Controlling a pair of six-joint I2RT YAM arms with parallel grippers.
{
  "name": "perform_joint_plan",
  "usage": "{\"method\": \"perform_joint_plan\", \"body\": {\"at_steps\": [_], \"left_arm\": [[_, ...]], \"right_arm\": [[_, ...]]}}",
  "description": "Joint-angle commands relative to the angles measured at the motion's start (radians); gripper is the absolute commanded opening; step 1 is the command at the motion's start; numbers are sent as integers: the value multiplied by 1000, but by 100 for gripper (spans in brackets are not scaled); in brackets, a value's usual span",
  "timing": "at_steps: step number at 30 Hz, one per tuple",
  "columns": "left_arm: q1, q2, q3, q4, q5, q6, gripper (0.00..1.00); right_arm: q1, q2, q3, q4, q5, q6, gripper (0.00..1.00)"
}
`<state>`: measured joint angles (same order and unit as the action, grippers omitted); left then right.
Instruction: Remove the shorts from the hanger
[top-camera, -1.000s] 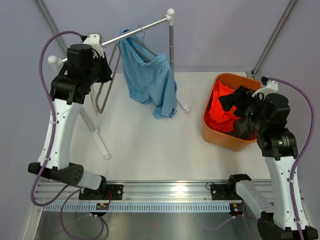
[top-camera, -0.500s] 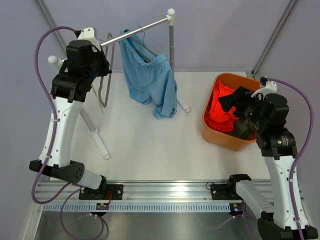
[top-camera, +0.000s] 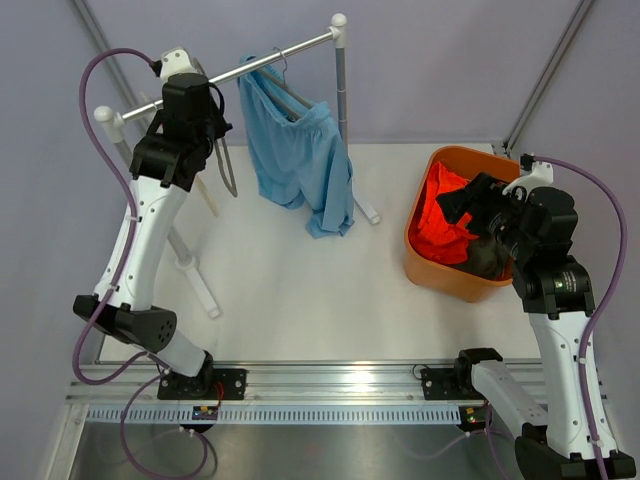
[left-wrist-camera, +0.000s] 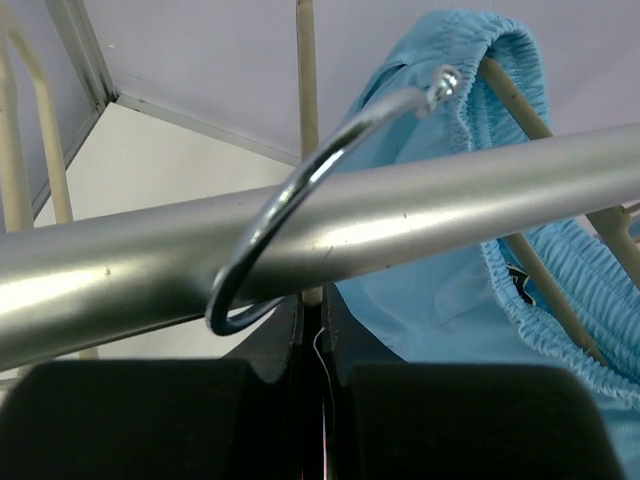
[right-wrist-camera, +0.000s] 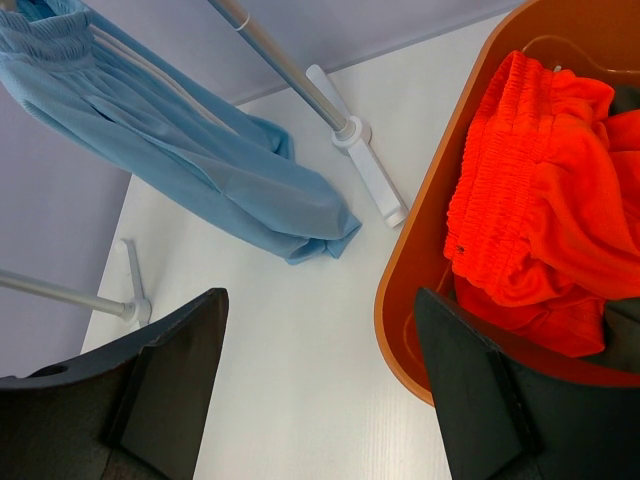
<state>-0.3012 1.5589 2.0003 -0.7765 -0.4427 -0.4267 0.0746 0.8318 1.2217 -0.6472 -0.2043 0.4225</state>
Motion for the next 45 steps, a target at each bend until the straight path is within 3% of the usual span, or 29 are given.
{"method": "perform_joint_plan", "body": {"at_steps": [1, 21, 25, 29, 30, 36, 45], "left_arm": [[-9, 21, 26, 88, -111, -40, 0], [-38, -63, -205, 144, -162, -66, 0], [-47, -88, -218, 152, -159, -47, 11], [-72, -118, -206, 141, -169, -21, 27], [-76, -137, -201, 134, -171, -14, 37], [-110, -217, -212, 123, -186, 12, 57], [-225, -315, -169, 92, -226, 68, 59]], "right_arm": [[-1, -7, 7, 31, -26, -13, 83], [-1, -19, -22, 35, -26, -11, 84], [-2, -19, -22, 37, -23, -13, 84], [-1, -19, -21, 34, -20, -16, 84], [-2, -17, -21, 31, -18, -19, 84], [-2, -22, -22, 26, -12, -18, 84], [-2, -26, -13, 9, -4, -21, 84]]}}
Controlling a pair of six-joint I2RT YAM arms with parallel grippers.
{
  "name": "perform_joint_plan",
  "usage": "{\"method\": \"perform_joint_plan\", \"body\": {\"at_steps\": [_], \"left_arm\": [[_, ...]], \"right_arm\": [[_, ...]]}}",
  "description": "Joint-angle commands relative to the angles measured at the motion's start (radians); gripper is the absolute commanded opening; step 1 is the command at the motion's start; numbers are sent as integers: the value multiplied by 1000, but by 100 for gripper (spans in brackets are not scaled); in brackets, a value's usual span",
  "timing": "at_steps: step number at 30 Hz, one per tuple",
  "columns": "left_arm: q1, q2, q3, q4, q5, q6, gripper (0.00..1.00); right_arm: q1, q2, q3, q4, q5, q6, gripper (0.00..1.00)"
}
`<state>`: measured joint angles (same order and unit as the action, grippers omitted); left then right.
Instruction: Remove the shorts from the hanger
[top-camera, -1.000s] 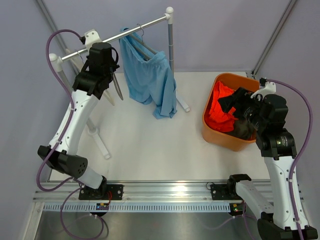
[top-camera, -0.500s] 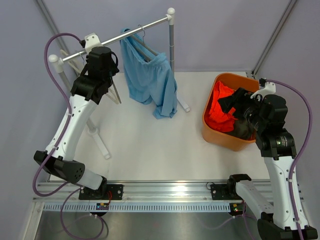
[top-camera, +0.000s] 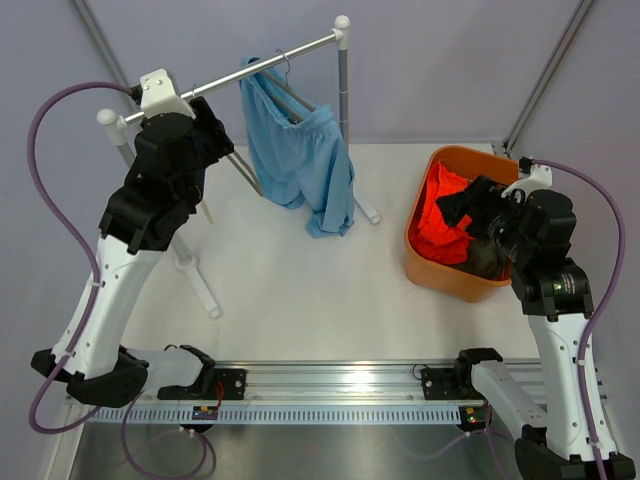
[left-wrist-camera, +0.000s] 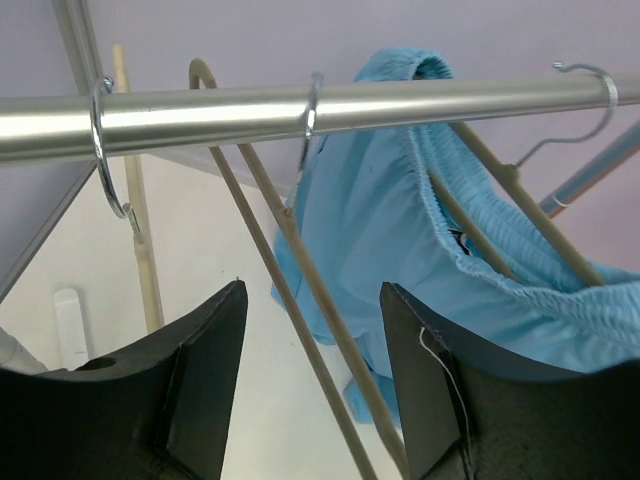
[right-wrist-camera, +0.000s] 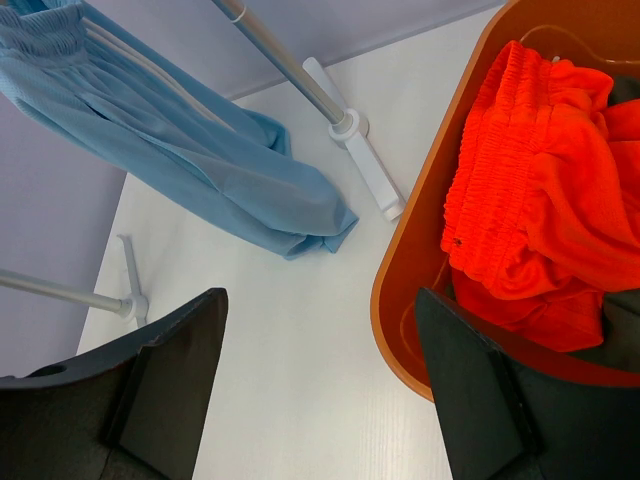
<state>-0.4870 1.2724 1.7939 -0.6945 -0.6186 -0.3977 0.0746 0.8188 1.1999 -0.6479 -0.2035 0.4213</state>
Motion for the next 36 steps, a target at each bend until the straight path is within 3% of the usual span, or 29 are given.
{"method": "perform_joint_plan", "body": {"at_steps": [1, 8, 13, 20, 32, 36], "left_arm": [[-50, -34, 44, 19, -52, 55, 59], [-166, -50, 64, 134, -3, 128, 61], [-232, 79, 171, 159, -46, 161, 64], [-257, 284, 323, 173, -107, 117, 64], [-260, 484, 381, 305, -231, 99, 65], [-260, 562, 469, 296, -279, 111, 65]], "right_arm": [[-2, -12, 7, 8, -4, -21, 84], [-2, 9, -3, 13, -1, -18, 84], [-2, 13, -8, 13, 4, -16, 84], [-2, 19, -16, -2, 19, -24, 84], [-2, 6, -42, -22, 29, -38, 84], [-1, 2, -48, -22, 27, -38, 84]]}}
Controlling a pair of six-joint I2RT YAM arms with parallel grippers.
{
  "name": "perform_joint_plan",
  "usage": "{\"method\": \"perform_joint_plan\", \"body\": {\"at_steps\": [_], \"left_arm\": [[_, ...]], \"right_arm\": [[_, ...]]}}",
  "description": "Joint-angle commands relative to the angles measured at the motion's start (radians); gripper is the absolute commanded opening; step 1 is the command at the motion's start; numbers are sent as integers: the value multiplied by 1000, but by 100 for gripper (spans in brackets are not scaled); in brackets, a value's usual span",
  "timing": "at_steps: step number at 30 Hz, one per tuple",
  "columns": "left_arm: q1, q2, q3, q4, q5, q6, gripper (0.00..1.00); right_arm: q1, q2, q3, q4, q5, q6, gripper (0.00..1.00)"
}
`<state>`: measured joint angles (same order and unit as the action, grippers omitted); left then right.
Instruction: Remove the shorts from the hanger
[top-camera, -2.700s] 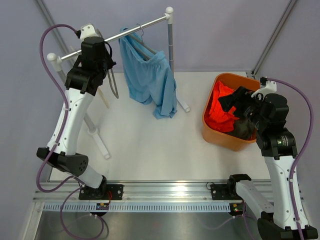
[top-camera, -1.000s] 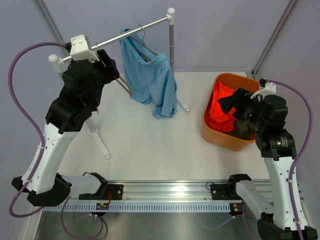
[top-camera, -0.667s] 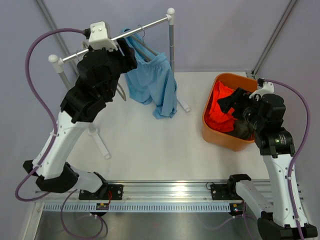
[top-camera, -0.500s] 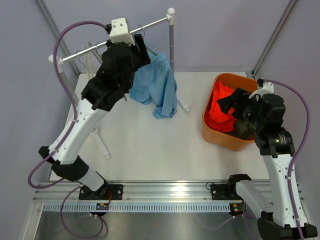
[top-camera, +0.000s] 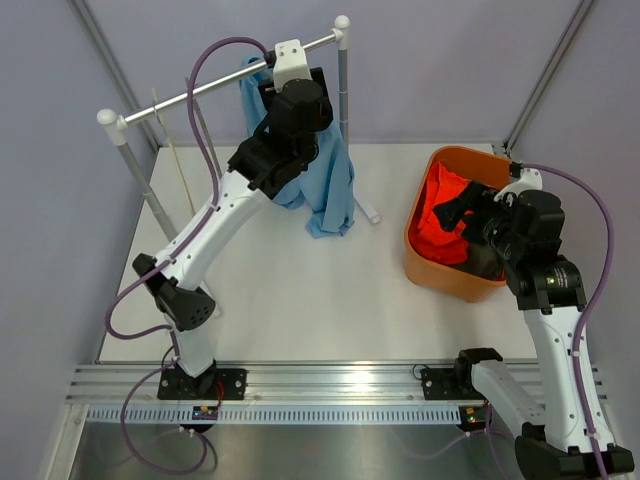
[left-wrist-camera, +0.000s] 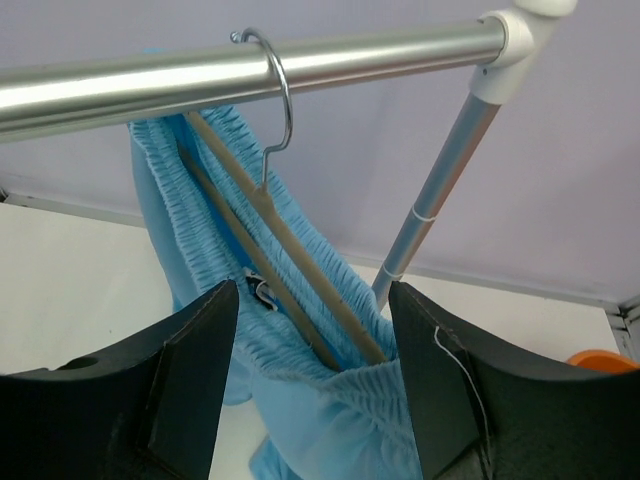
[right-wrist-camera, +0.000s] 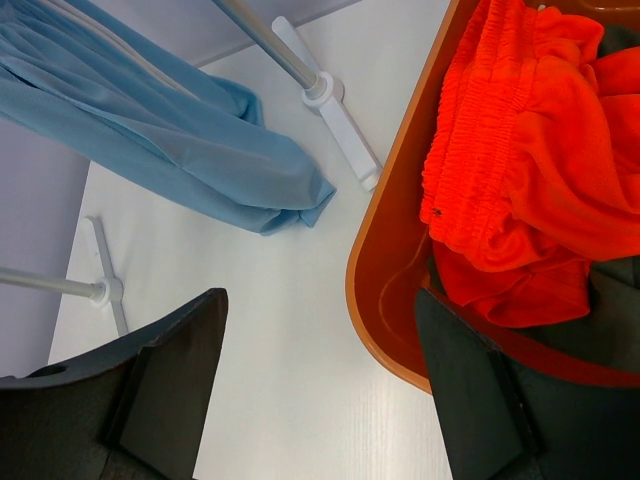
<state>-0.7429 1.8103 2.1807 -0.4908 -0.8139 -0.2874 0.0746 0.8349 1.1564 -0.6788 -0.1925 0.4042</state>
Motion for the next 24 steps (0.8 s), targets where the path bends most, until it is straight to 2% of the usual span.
{"method": "perform_joint_plan", "body": {"at_steps": [1, 7, 24], "left_arm": [[-4, 46, 108, 92, -97, 4, 66], [5, 70, 111, 121, -182, 16, 65], [106, 184, 197, 86, -114, -44, 61]], "right_arm": [[-1, -16, -7, 8, 16, -21, 84], [-2, -14, -20, 18, 11, -22, 84], [-1, -10, -47, 38, 2, -25, 84]]}}
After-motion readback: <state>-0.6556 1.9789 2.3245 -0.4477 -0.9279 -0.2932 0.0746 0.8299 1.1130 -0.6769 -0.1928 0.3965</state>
